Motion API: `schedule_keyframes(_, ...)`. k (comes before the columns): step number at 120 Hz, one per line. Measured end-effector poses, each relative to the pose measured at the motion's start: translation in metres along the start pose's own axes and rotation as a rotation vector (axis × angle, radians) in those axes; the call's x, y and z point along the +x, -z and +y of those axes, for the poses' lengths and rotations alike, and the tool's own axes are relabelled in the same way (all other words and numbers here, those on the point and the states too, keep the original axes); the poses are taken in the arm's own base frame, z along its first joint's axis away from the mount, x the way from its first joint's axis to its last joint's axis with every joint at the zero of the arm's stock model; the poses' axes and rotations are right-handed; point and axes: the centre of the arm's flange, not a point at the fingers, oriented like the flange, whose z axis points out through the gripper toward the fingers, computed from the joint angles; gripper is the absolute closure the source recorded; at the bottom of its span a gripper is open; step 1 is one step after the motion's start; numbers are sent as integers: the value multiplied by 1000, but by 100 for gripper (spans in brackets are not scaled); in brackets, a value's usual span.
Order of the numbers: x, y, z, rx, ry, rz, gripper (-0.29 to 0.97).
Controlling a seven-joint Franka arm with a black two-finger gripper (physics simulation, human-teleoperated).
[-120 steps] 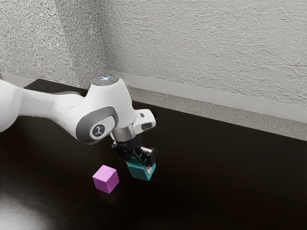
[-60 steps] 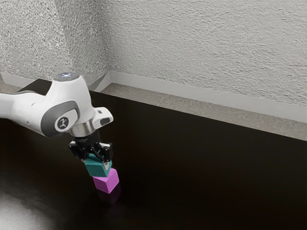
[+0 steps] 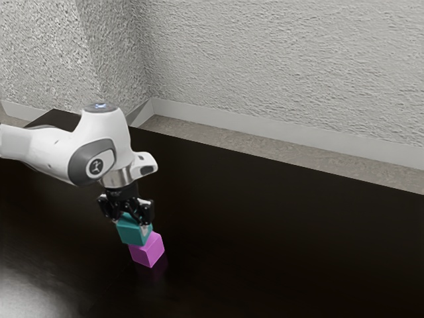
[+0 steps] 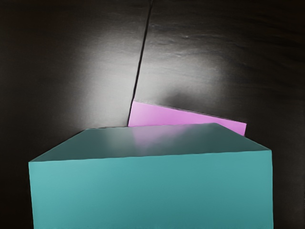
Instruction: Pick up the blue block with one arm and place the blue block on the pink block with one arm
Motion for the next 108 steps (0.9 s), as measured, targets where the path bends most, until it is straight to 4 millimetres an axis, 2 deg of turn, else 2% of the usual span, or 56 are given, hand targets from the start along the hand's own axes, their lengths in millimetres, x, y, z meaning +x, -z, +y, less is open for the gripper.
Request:
schedule_keyframes(41, 15, -4, 5, 0, -45, -1, 32)
schedule_keyframes(108, 10, -2, 8, 0, -117, 28, 32)
